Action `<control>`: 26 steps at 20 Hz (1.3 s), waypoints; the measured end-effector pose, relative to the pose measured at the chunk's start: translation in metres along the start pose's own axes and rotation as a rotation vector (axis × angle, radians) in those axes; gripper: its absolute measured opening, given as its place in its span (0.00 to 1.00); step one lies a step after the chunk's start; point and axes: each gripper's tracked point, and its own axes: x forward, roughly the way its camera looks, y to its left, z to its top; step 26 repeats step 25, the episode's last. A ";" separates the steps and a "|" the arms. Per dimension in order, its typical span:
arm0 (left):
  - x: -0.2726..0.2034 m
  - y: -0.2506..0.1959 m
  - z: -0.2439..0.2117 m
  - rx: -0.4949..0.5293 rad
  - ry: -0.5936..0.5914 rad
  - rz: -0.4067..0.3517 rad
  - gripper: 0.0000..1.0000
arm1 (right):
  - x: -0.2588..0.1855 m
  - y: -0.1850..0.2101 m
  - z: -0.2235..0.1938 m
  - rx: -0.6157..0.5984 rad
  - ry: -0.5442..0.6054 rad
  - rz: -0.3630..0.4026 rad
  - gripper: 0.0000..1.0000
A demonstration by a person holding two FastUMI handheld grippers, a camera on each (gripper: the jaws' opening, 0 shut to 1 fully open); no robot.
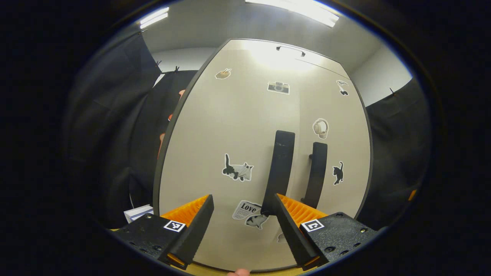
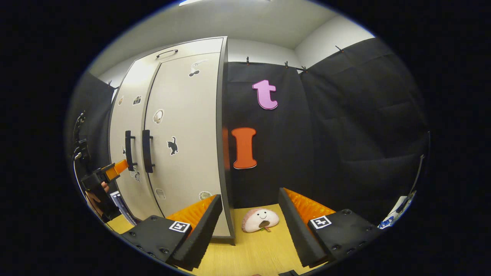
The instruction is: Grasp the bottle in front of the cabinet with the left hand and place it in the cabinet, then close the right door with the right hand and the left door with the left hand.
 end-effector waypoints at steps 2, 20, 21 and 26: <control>-0.013 0.003 0.004 0.007 -0.001 0.007 0.95 | 0.000 0.000 0.001 0.001 -0.007 0.008 0.97; -0.173 0.007 -0.031 0.029 0.104 0.102 0.95 | -0.021 0.006 -0.033 0.030 0.021 0.170 0.97; -0.177 0.002 -0.028 0.033 0.094 0.098 0.95 | -0.023 0.005 -0.032 0.038 0.011 0.171 0.97; -0.186 -0.010 -0.018 0.060 0.071 0.098 0.95 | -0.030 -0.008 -0.032 0.035 0.000 0.163 0.97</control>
